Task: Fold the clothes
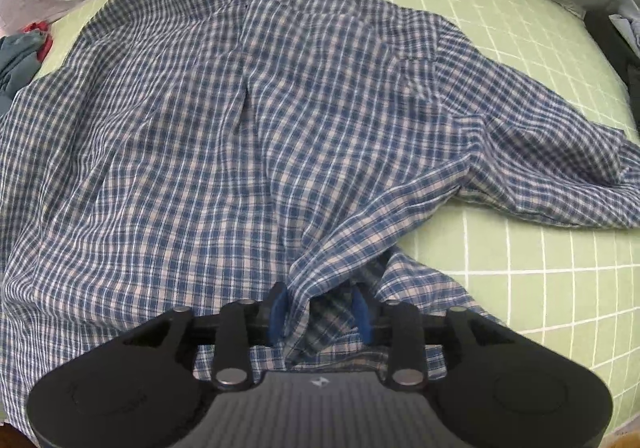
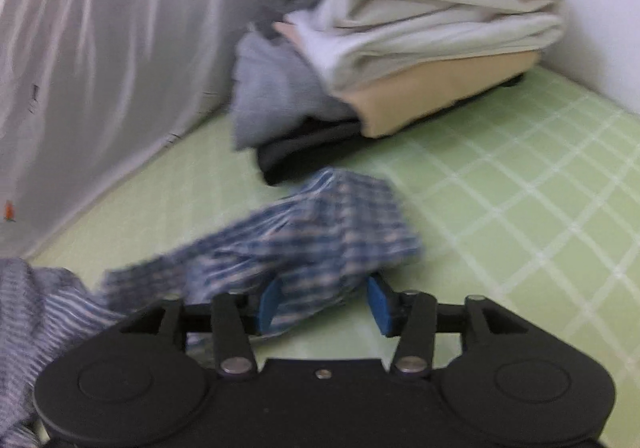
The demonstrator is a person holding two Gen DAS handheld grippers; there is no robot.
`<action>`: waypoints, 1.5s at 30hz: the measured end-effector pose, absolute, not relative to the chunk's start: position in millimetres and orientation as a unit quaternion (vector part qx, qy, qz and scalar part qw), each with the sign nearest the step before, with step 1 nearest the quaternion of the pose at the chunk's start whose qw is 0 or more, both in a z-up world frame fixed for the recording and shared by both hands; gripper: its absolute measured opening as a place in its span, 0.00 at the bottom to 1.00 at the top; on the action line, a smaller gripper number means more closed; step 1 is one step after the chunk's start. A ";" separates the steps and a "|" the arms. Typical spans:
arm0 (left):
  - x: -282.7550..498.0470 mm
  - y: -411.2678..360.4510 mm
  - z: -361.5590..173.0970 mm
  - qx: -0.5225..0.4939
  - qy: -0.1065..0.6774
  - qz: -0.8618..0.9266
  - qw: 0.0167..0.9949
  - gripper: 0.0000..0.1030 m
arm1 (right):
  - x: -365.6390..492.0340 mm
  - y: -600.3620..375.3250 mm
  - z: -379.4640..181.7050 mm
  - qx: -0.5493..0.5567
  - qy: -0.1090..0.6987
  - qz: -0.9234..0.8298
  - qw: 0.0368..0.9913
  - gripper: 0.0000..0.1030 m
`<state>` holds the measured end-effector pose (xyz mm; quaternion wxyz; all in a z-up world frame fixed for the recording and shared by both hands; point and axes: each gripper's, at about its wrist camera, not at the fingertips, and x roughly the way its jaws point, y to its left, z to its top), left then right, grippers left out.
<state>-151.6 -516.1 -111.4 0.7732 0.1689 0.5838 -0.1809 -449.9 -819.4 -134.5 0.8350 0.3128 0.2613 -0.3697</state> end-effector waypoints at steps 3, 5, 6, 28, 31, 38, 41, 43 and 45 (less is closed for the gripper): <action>-151.8 -515.0 -110.8 0.164 0.582 -0.180 0.776 0.39 | -427.9 -820.4 -136.2 0.301 0.279 -0.383 0.828 0.64; -152.0 -513.6 -110.4 0.159 0.581 -0.180 0.778 0.39 | -413.7 -821.1 -138.7 0.281 0.301 -0.395 0.821 0.64; -152.1 -512.9 -110.2 0.157 0.581 -0.179 0.778 0.40 | -407.6 -821.1 -139.7 0.268 0.312 -0.400 0.819 0.62; -179.6 -447.1 -75.2 0.025 0.545 -0.239 0.803 0.64 | -478.4 -821.2 -129.5 0.197 0.330 -0.504 0.774 0.06; -180.7 -425.1 -65.9 -0.017 0.534 -0.253 0.807 0.69 | -476.5 -803.3 -124.0 0.185 0.338 -0.494 0.779 0.22; -172.0 -384.0 -53.8 -0.064 0.524 -0.254 0.810 0.73 | -452.9 -718.4 -109.2 0.171 0.342 -0.422 0.822 0.70; -168.6 -356.6 -57.7 -0.035 0.534 -0.229 0.813 0.73 | -440.0 -663.6 -105.5 0.190 0.344 -0.357 0.848 0.77; -165.2 -331.1 -65.1 -0.031 0.547 -0.210 0.810 0.73 | -432.0 -624.7 -107.8 0.173 0.357 -0.325 0.859 0.80; -160.1 -306.1 -74.1 -0.038 0.562 -0.191 0.804 0.73 | -424.0 -585.7 -110.1 0.155 0.370 -0.293 0.868 0.80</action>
